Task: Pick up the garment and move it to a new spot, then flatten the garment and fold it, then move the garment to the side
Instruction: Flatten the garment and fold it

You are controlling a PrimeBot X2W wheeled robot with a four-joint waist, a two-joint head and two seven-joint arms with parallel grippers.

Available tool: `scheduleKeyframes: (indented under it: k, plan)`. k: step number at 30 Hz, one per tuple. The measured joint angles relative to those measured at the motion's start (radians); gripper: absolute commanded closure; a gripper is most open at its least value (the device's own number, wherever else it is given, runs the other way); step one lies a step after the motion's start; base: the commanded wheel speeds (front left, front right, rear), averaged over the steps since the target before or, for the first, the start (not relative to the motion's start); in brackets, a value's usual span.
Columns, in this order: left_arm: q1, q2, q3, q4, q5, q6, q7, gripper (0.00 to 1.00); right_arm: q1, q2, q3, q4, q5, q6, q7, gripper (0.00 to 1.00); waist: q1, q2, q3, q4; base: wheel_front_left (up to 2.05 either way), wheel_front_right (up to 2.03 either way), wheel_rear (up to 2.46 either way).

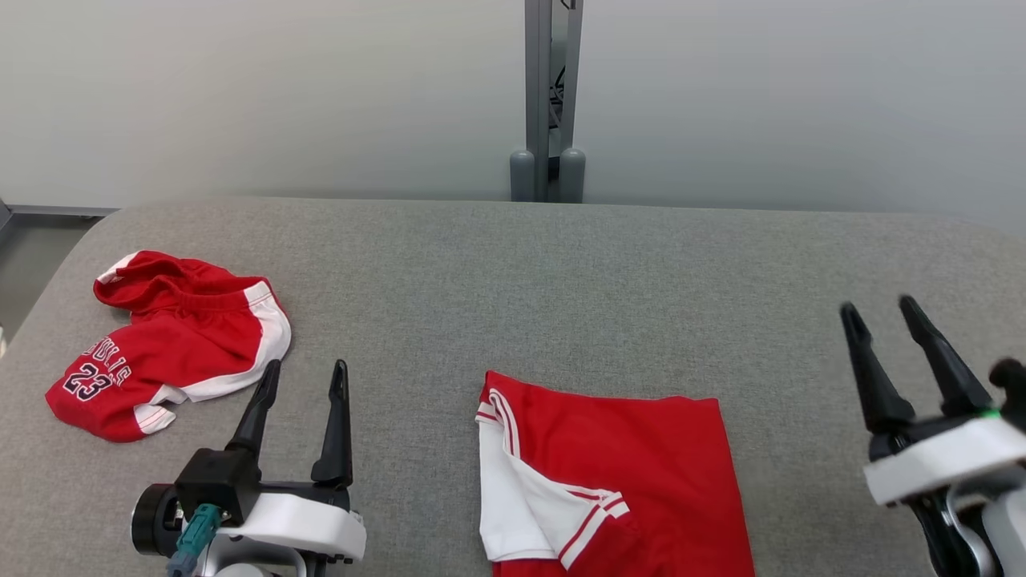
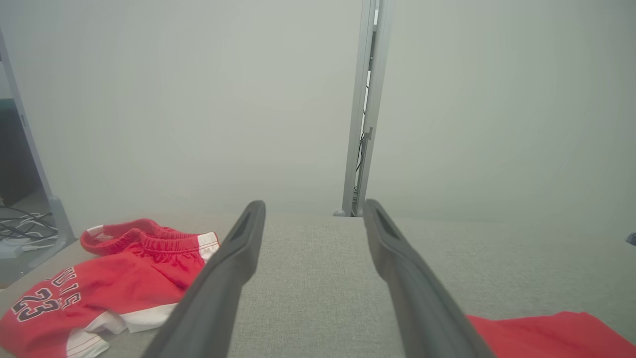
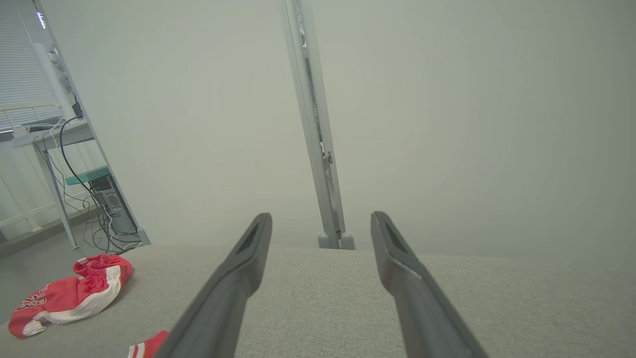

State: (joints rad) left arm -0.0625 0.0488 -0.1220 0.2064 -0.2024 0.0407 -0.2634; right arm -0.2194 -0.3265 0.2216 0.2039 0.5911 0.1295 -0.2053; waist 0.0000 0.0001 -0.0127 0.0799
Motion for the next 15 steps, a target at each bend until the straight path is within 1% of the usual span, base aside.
scheduleKeyframes:
  k: [3,6,7,11,15]
  plan:
    - [0.003,0.000,0.003,-0.020,0.001,0.000,0.000,0.00,0.052,0.011,-0.060,0.057,-0.097,0.000,-0.045,0.00,0.0000,0.0000,-0.005,-0.002,0.00,0.00,0.00]
    - [0.017,0.000,0.007,-0.032,0.001,0.000,0.000,0.00,0.098,0.067,-0.131,0.065,-0.158,0.000,-0.053,0.00,0.0000,0.0000,-0.008,-0.006,0.00,0.00,0.00]
    - [0.020,0.000,0.008,-0.032,0.006,0.000,0.000,0.00,0.123,0.099,-0.172,0.032,-0.211,0.000,-0.055,0.00,0.0000,0.0000,-0.008,-0.008,0.00,0.00,0.00]
    - [0.029,0.000,0.011,-0.031,0.007,-0.005,0.000,0.00,0.183,0.152,-0.196,0.002,-0.295,0.000,-0.056,0.00,0.0000,0.0000,-0.008,-0.010,0.00,0.00,0.00]
    - [0.033,0.000,0.009,-0.027,0.009,-0.009,0.000,0.00,0.208,0.175,-0.228,0.003,-0.317,0.001,-0.056,0.00,0.0000,0.0000,-0.010,-0.007,0.00,0.00,0.00]
